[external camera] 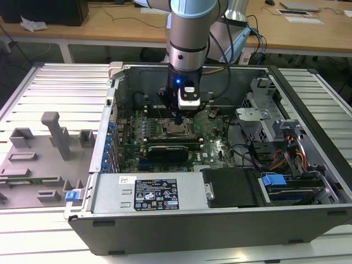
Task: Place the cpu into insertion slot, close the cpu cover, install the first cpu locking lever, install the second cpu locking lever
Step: 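Close the cpu cover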
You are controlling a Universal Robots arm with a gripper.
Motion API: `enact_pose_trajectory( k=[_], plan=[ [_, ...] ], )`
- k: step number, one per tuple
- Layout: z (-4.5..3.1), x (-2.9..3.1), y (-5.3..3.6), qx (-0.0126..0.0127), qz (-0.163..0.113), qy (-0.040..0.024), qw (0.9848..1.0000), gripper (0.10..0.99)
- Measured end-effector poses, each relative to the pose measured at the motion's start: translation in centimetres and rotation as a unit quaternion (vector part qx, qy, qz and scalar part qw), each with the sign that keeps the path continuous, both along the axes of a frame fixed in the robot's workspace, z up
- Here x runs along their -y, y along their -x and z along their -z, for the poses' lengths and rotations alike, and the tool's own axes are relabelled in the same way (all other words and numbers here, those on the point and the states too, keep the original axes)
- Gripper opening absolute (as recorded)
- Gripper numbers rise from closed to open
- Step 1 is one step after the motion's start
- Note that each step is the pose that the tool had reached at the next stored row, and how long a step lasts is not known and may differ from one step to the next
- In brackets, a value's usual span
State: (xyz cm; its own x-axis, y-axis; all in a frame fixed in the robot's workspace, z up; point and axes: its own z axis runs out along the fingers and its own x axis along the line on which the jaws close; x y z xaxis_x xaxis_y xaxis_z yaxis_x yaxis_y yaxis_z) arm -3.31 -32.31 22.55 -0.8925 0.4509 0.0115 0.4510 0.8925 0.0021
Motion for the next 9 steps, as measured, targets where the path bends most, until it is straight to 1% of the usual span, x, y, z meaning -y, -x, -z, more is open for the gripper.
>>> enact_pose_trajectory(
  k=[2, 4, 6, 8, 9],
  plan=[
    [0.0, 0.0, 0.0, 0.0, -0.02, 0.0001, 0.9998, 0.106],
    [0.0, 0.0, 0.0, 0.0, -0.058, 0.0002, 0.9983, 0.106],
    [0.01, 0.0, 0.0, 0.0, -0.079, 0.0002, 0.9969, 0.106],
    [0.02, 0.0, 0.0, 0.0, -0.103, 0.0002, 0.9947, 0.106],
    [0.03, 0.0, 0.0, 0.0, -0.123, 0.0002, 0.9925, 0.106]
  ],
)
